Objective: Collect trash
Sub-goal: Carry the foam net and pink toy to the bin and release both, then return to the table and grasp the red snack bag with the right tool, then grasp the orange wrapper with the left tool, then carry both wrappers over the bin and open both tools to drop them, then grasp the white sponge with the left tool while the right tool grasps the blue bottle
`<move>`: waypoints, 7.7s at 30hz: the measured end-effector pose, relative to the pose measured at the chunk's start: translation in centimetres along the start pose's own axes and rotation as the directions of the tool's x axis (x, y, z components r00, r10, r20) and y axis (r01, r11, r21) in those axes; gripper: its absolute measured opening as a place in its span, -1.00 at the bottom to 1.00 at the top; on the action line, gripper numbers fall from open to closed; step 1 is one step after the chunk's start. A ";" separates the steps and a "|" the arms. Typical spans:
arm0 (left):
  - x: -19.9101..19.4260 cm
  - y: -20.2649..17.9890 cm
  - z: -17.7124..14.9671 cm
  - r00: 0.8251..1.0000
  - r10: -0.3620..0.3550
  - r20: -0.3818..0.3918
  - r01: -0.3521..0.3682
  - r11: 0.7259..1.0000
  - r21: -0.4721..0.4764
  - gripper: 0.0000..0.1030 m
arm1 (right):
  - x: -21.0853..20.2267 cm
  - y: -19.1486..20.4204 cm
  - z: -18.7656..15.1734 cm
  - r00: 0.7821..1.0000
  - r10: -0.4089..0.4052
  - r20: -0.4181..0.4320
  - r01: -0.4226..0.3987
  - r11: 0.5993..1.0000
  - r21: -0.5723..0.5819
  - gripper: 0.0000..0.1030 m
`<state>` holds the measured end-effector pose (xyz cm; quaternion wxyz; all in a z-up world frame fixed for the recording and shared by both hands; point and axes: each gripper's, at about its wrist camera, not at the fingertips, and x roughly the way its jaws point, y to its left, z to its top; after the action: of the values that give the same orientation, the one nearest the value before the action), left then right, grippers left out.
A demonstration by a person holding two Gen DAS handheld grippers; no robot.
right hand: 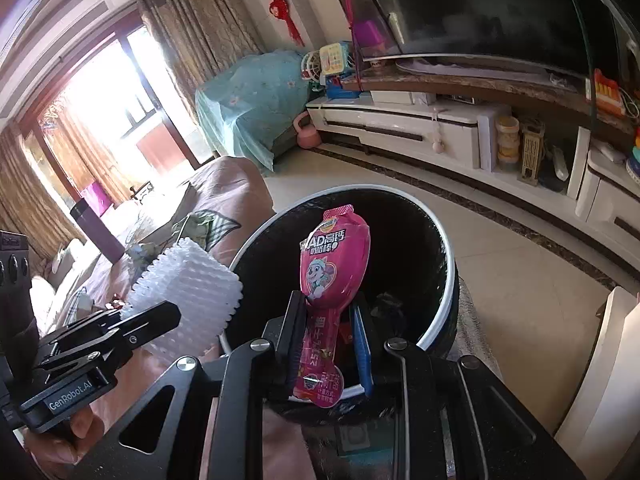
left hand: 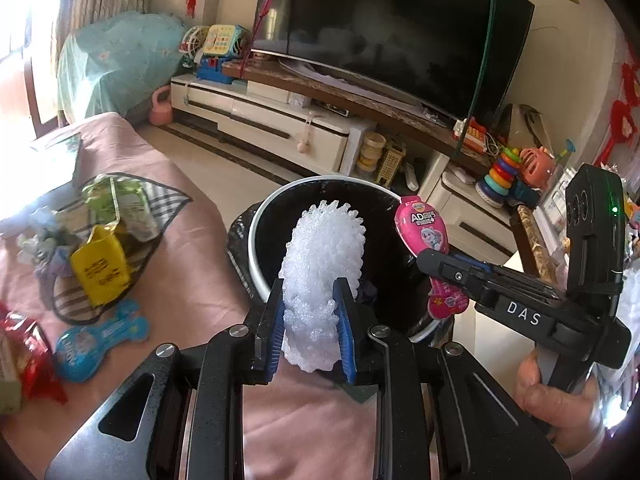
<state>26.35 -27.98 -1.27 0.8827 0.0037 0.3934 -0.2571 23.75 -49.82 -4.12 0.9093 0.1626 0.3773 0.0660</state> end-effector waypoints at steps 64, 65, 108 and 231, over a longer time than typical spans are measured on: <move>-17.2 20.3 -16.8 0.944 0.328 0.034 -0.290 0.876 -0.386 0.40 | 4.3 20.1 -9.4 0.969 0.209 -0.128 -0.232 0.952 -0.199 0.81; -17.4 20.6 -16.7 0.940 0.339 0.035 -0.299 0.869 -0.393 0.39 | 4.6 20.3 -9.2 0.969 0.211 -0.131 -0.235 0.950 -0.204 0.76; -18.8 18.3 -12.0 0.942 0.304 0.144 -0.239 0.906 -0.349 -0.97 | 1.4 17.8 -6.6 0.947 0.319 -0.031 -0.320 0.939 -0.124 -0.91; -15.6 14.9 -15.0 0.974 0.218 0.062 -0.206 0.964 -0.166 0.36 | 0.4 15.2 -9.9 0.987 0.145 -0.064 -0.153 0.976 -0.153 0.76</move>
<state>14.11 -4.89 -3.69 0.9175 -0.0347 0.3746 -0.1289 17.03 -33.02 -5.66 0.9017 0.1162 0.3813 0.1678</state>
